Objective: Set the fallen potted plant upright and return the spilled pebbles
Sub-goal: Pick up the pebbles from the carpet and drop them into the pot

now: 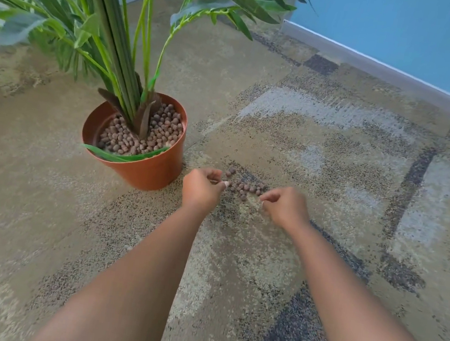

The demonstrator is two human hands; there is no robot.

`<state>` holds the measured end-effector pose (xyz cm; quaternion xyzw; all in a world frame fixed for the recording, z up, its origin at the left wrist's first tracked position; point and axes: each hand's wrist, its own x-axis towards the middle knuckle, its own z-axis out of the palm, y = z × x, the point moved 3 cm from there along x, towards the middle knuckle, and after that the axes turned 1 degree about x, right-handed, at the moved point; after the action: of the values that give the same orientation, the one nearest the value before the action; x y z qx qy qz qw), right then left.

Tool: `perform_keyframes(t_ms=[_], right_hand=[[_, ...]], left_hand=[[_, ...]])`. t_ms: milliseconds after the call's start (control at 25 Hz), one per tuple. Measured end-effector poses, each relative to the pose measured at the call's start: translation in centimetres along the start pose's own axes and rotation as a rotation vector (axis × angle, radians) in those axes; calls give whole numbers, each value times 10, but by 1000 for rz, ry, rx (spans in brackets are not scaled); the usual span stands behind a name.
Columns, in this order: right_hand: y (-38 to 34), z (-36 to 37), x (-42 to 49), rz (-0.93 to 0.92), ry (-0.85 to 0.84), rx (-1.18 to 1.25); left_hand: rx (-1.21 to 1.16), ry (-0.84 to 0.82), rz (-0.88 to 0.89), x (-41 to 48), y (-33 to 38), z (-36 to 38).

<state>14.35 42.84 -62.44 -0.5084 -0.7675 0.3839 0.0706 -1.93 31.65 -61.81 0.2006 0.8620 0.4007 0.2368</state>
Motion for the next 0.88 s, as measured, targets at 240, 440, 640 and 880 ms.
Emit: perform_keyframes(t_ms=[240, 440, 640, 880], right_hand=[[-2, -6, 35, -48, 28, -120], [-12, 16, 39, -149, -27, -307], [-13, 32, 33, -280, -10, -322], [-21, 46, 31, -366, -44, -363]], left_hand=[[255, -60, 98, 12, -7, 21], [336, -188, 157, 29, -7, 25], [459, -306, 255, 38, 2, 36], [562, -357, 404, 39, 10, 39]])
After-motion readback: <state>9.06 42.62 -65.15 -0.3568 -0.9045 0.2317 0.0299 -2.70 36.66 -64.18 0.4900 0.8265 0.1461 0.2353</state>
